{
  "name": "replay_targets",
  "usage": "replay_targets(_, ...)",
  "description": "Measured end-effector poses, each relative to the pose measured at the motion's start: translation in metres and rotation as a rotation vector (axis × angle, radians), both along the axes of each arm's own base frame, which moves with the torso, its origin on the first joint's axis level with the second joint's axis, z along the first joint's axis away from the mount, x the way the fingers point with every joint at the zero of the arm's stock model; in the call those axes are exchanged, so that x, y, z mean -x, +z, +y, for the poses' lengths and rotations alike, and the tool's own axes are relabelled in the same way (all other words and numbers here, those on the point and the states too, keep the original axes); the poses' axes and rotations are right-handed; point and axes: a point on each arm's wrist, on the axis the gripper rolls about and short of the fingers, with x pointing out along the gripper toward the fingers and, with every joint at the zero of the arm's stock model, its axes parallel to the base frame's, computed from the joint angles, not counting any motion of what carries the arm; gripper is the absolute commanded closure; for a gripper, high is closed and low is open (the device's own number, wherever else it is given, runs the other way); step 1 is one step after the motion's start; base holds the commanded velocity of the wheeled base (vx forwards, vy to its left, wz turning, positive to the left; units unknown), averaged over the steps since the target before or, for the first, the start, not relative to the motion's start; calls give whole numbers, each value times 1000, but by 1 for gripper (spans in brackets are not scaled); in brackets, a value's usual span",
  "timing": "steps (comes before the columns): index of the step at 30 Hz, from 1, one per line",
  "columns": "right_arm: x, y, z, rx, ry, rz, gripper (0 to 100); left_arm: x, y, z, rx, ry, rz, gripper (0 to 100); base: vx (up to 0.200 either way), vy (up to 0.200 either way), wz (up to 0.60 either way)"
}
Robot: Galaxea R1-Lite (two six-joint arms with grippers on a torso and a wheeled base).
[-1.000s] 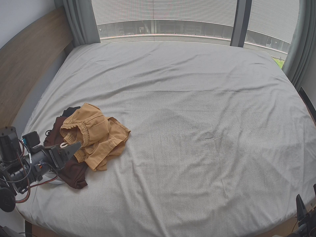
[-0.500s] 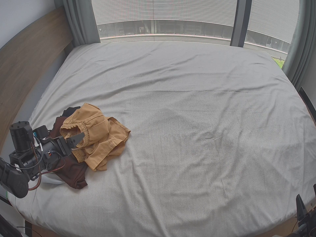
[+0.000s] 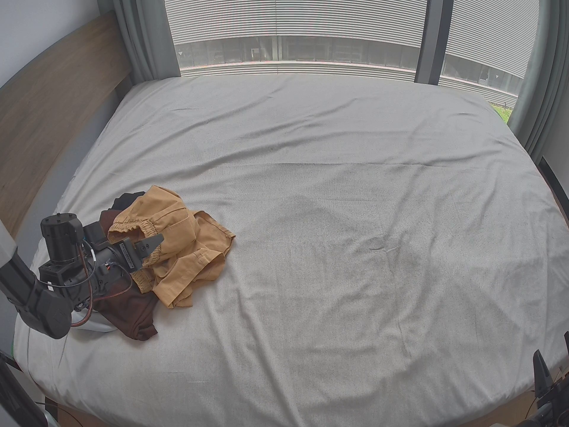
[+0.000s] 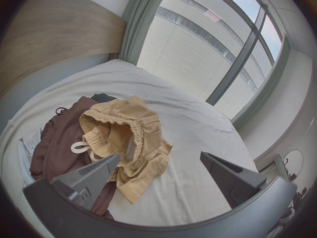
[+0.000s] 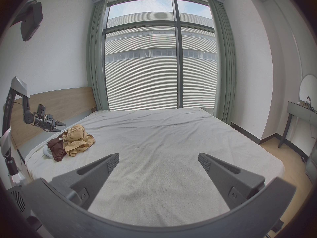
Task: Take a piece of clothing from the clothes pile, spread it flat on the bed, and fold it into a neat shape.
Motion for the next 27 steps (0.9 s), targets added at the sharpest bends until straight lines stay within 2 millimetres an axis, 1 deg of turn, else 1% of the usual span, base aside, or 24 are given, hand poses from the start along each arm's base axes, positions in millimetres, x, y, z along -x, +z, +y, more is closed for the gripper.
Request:
replay_targets(7,0,0,0,0,0,0,0,-20,-8,0,-4,7,2,0,0,0,0)
replay_targets(21,0,0,0,0,0,0,0,-64,-31,-1,4,40,-64,0,0,0,0)
replay_targets(27,0,0,0,0,0,0,0,-78,-32,-4,57,48,-81,0,0,0,0)
